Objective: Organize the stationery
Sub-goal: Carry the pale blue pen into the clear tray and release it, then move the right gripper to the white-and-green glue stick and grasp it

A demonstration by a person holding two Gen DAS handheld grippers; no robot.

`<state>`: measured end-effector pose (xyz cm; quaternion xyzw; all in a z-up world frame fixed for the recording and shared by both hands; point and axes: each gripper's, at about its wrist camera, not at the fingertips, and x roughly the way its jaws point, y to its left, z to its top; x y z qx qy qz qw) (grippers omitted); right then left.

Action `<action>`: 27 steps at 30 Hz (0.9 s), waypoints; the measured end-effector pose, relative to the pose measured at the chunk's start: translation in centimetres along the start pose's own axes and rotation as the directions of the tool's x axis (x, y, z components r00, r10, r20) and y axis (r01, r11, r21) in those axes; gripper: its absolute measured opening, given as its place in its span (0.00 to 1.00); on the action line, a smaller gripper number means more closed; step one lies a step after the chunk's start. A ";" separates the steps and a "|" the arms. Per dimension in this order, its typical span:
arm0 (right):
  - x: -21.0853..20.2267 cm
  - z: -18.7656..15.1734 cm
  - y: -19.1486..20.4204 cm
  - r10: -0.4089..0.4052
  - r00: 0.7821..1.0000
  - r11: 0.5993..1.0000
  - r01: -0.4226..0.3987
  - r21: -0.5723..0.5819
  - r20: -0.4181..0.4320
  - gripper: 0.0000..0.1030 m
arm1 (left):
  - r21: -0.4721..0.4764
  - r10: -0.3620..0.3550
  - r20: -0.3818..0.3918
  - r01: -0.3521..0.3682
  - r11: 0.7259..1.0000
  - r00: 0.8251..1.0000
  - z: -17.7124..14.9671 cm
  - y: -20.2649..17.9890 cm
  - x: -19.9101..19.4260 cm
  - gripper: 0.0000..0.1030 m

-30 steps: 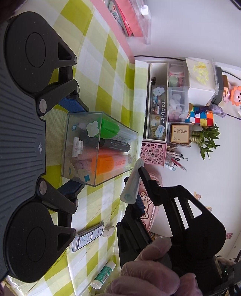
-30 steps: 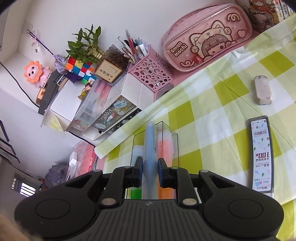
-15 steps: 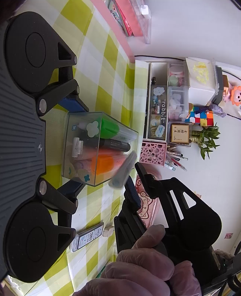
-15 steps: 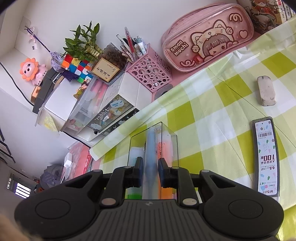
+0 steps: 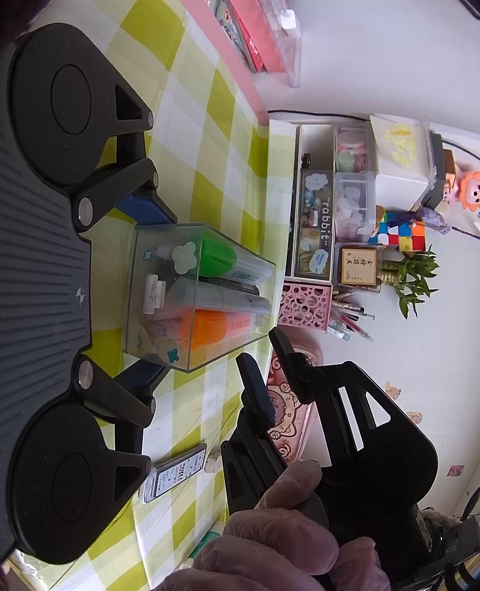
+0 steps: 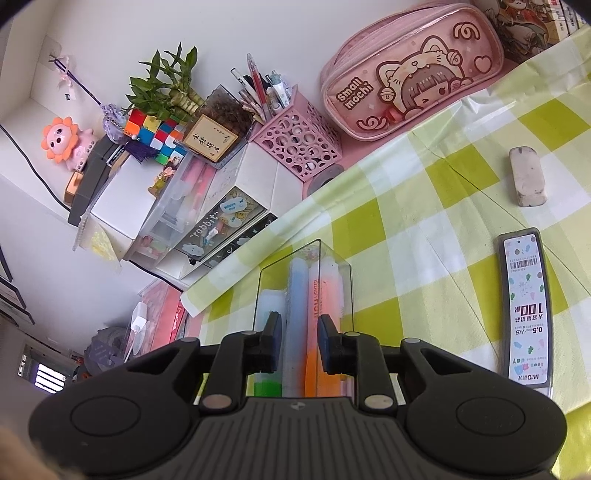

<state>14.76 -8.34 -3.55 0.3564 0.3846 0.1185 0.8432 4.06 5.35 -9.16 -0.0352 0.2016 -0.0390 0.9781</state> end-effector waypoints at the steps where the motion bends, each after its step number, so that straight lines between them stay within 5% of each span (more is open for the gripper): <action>1: -0.1 0.0 -0.1 -0.001 1.000 1.000 0.001 0.002 0.000 0.28 | 0.000 0.000 0.000 0.000 1.000 1.000 0.0 0.0 0.0 0.72; 7: -2.9 0.6 -1.4 -0.003 0.999 1.000 0.004 -0.017 0.050 0.41 | 0.000 -0.001 0.000 0.001 1.000 1.000 0.0 0.0 0.0 0.72; 11: -6.3 0.8 -3.4 -0.088 0.986 0.992 0.100 -0.082 0.145 0.57 | -0.001 0.000 0.000 0.000 1.000 1.000 0.0 0.0 0.0 0.72; 19: -10.8 1.6 -8.1 -0.333 0.901 0.916 0.380 -0.132 0.279 0.64 | 0.000 -0.001 0.000 0.001 1.000 1.000 0.0 0.0 0.0 0.72; 27: -9.5 0.6 -9.2 -0.352 0.912 0.908 0.387 -0.162 0.209 0.65 | 0.000 -0.001 0.000 0.001 1.000 1.000 0.0 0.0 0.0 0.72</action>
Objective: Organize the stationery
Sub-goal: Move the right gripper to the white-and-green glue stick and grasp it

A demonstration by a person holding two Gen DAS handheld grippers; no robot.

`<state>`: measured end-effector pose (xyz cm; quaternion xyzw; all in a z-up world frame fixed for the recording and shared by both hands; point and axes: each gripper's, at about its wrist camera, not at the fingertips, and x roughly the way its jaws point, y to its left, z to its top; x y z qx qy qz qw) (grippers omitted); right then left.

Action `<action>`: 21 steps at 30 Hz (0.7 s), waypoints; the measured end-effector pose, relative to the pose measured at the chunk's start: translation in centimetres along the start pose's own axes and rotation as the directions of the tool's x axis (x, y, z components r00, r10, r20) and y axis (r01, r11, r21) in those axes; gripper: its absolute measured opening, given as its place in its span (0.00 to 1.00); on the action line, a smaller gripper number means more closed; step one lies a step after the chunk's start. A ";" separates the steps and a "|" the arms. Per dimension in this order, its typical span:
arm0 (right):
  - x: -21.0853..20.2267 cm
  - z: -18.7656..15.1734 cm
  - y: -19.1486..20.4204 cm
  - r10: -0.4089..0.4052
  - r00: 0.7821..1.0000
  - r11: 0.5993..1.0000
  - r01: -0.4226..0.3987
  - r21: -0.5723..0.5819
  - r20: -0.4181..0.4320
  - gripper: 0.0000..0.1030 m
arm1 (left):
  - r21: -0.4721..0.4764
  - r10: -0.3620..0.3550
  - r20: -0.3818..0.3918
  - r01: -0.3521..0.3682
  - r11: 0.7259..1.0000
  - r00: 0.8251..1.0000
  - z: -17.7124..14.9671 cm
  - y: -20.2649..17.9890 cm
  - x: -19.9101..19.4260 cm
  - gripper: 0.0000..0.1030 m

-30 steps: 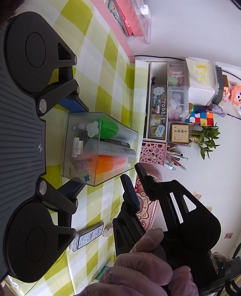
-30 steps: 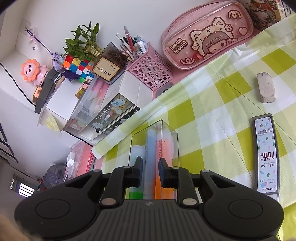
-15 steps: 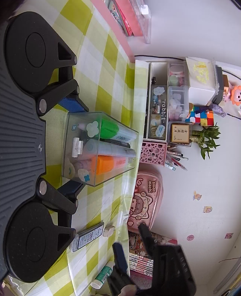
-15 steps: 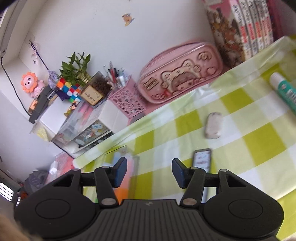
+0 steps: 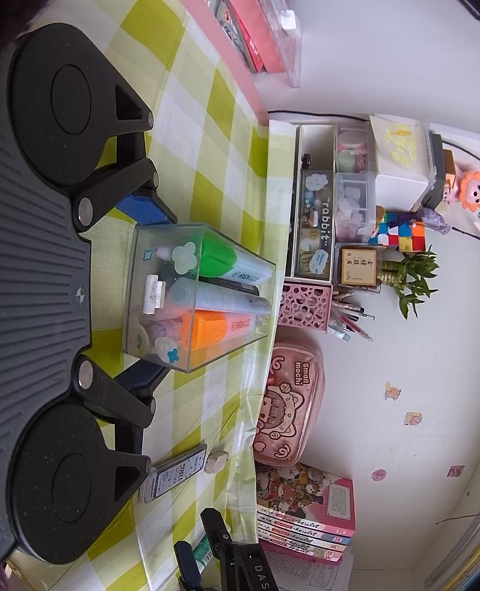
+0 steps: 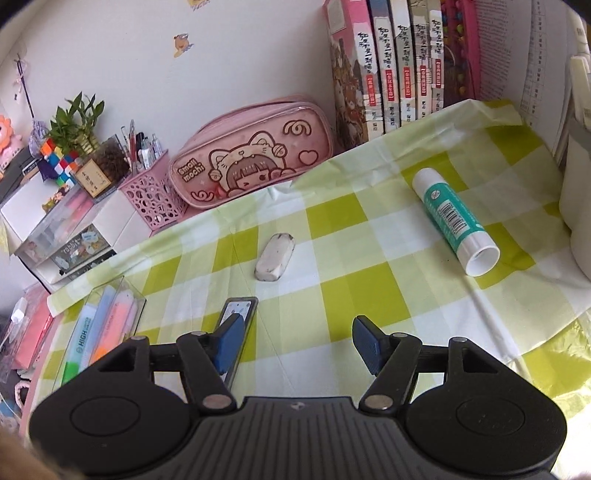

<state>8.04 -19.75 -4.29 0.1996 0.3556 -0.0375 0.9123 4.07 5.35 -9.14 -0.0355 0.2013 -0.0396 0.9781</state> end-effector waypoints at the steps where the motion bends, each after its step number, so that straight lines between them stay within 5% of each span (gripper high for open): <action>1: 0.2 -0.2 0.4 0.002 1.000 1.000 -0.002 -0.014 -0.006 0.65 | 0.000 0.000 0.000 0.000 1.000 1.000 0.0 0.0 0.0 0.72; 12: 1.8 -3.4 6.9 -0.001 0.999 0.964 -0.008 -0.265 -0.036 0.69 | 0.001 0.001 0.000 -0.001 1.000 1.000 0.0 0.0 0.0 0.72; 21: 2.0 -3.8 6.9 -0.040 0.999 0.936 0.042 -0.350 0.013 0.68 | 0.001 0.000 0.000 0.000 1.000 1.000 0.0 0.0 0.1 0.72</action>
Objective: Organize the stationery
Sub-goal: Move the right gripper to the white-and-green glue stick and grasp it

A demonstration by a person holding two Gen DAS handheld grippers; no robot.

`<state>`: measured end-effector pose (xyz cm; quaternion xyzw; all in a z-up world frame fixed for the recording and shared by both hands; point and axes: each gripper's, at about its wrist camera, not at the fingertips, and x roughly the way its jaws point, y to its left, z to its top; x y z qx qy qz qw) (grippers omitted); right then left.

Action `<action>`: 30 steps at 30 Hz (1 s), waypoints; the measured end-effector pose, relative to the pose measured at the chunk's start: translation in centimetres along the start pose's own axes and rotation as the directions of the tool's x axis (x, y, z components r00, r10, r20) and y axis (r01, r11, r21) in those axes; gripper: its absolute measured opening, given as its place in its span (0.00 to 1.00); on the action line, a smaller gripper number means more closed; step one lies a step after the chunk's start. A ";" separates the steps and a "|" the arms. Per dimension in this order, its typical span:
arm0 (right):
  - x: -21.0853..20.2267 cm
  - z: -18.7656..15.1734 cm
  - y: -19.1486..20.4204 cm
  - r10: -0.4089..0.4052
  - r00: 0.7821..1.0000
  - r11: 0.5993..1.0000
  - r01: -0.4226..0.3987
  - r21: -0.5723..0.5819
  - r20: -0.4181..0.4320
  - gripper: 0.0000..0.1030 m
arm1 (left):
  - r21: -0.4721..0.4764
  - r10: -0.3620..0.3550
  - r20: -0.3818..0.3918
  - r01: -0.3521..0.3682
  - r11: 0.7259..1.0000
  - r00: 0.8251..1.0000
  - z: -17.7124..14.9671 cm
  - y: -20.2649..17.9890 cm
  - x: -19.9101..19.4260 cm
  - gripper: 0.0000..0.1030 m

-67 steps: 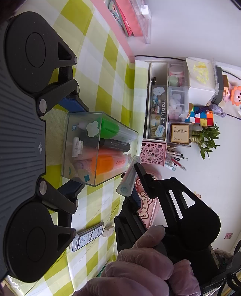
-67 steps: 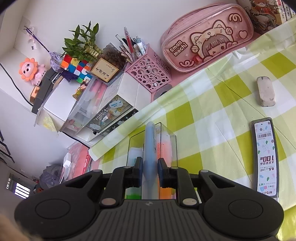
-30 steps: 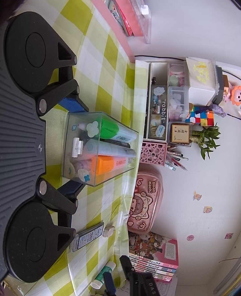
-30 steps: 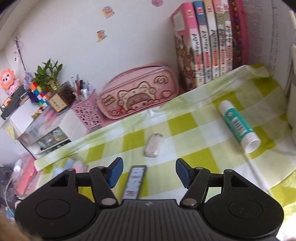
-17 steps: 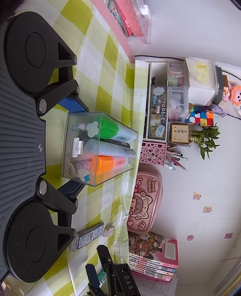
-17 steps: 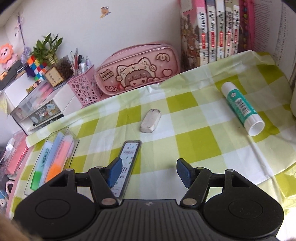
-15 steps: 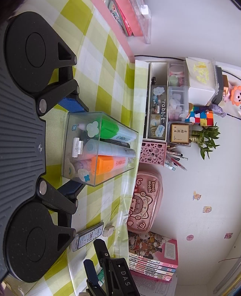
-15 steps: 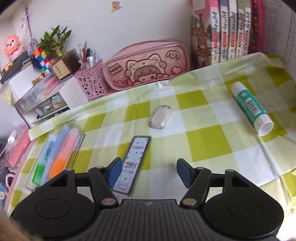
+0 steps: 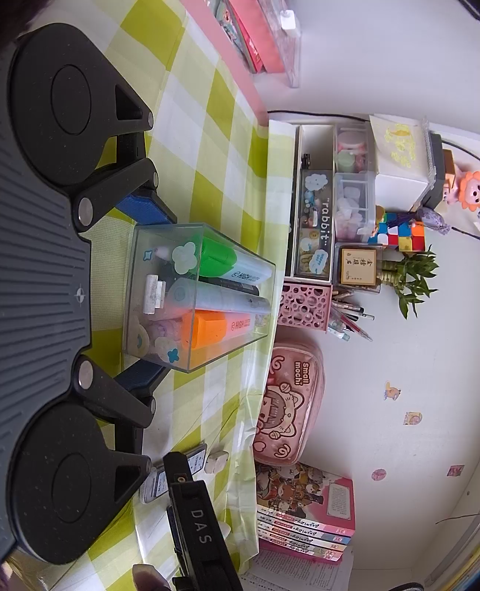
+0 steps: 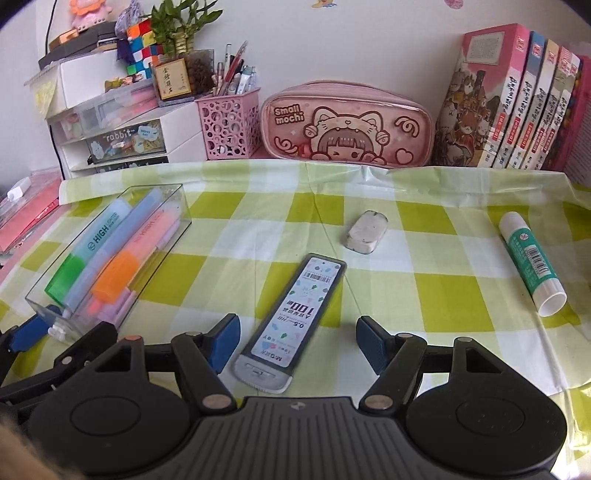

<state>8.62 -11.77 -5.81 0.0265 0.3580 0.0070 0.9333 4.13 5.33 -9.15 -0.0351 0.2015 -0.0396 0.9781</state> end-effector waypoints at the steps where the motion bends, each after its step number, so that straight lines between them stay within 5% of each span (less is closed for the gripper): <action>1: 0.0 0.1 -0.5 0.000 1.000 1.000 0.000 0.015 0.003 0.68 | 0.000 0.000 0.000 0.000 1.000 1.000 0.0 0.0 0.0 0.72; 8: -1.3 2.5 -6.0 -0.147 0.986 0.986 0.140 0.093 0.074 0.68 | 0.000 0.000 0.000 0.000 1.000 1.000 0.0 0.0 0.0 0.72; 12: -1.8 4.1 -9.7 -0.319 0.941 0.946 0.310 0.094 0.115 0.68 | 0.000 0.000 0.000 0.000 1.000 1.000 0.0 0.0 0.0 0.72; 15: -0.8 4.4 -12.4 -0.397 0.916 0.914 0.388 0.119 0.064 0.68 | -0.001 0.001 0.000 -0.001 1.000 1.000 0.0 0.0 0.0 0.72; 19: 0.6 3.5 -14.5 -0.390 0.921 0.909 0.388 0.152 -0.017 0.63 | 0.000 0.000 0.000 0.000 1.000 1.000 0.0 0.0 0.0 0.72; 26: 1.1 2.1 -14.9 -0.339 0.940 0.912 0.339 0.232 -0.038 0.31 | 0.000 0.001 0.000 -0.001 1.000 1.000 0.0 0.0 0.0 0.72; 30: 0.9 2.2 -13.5 -0.350 0.936 0.914 0.349 0.205 -0.037 0.30 | -0.001 0.000 0.000 0.000 1.000 1.000 0.0 0.0 0.0 0.72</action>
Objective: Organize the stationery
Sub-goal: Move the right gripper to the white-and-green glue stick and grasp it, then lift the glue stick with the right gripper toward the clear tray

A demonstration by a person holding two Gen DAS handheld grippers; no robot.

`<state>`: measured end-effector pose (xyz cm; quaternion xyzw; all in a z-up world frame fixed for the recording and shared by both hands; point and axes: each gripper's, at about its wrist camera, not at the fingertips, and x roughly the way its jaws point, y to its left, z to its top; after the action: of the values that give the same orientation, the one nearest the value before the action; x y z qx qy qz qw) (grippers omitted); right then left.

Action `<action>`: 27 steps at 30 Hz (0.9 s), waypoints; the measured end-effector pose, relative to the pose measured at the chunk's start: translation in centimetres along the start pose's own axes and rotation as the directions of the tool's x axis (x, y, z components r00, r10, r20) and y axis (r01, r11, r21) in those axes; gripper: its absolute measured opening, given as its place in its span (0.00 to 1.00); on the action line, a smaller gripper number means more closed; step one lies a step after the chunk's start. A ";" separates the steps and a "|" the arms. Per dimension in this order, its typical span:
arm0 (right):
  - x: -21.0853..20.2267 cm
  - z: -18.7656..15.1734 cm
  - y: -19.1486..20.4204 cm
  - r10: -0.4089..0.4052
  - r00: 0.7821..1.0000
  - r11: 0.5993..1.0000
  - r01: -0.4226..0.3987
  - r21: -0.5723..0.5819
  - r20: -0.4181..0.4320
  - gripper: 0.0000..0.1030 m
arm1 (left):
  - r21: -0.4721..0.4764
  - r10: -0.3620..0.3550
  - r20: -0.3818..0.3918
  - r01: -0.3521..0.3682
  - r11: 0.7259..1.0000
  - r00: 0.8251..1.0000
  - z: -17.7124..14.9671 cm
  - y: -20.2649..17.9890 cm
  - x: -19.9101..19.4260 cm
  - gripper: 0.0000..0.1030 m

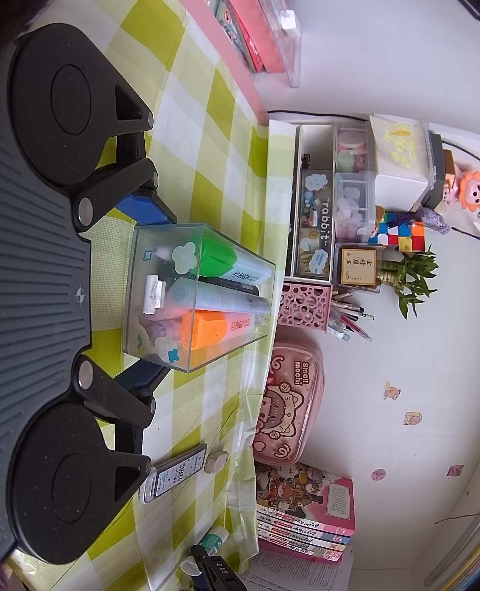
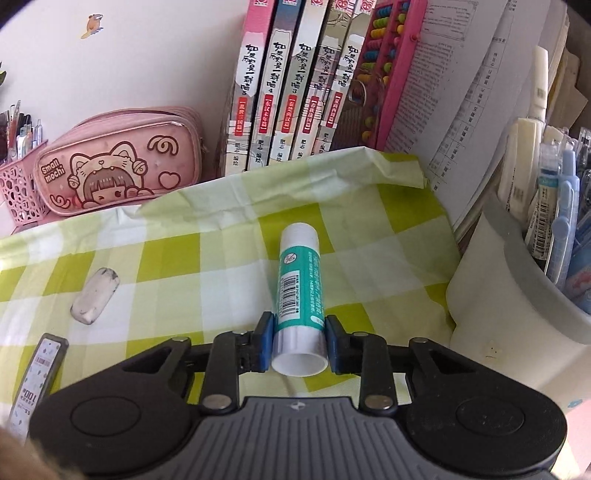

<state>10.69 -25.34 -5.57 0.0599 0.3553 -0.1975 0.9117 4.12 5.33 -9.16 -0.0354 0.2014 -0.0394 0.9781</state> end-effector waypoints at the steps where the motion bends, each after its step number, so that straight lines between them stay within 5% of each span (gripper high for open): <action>1: -0.1 -0.1 0.1 0.020 1.000 1.000 -0.020 0.005 0.000 0.30 | 0.000 0.000 0.000 0.000 1.000 1.000 0.0 0.0 0.0 0.72; 10: -2.2 -0.7 2.6 0.234 0.971 0.972 -0.233 0.038 -0.042 0.30 | 0.000 0.000 0.000 0.000 1.000 1.000 0.0 0.0 0.0 0.72; 21: -4.5 -1.9 6.1 0.381 0.920 0.924 -0.382 0.006 -0.095 0.30 | 0.000 -0.001 0.000 0.001 1.000 1.000 0.0 0.0 0.0 0.72; 27: -4.2 -2.7 6.9 0.476 0.865 0.879 -0.475 0.042 -0.160 0.31 | -0.001 -0.001 0.002 0.001 1.000 1.000 0.0 0.0 0.0 0.72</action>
<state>8.98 -17.00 -5.00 0.1622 0.4038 0.0385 0.8995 4.11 5.32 -9.16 -0.0363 0.2007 -0.0399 0.9782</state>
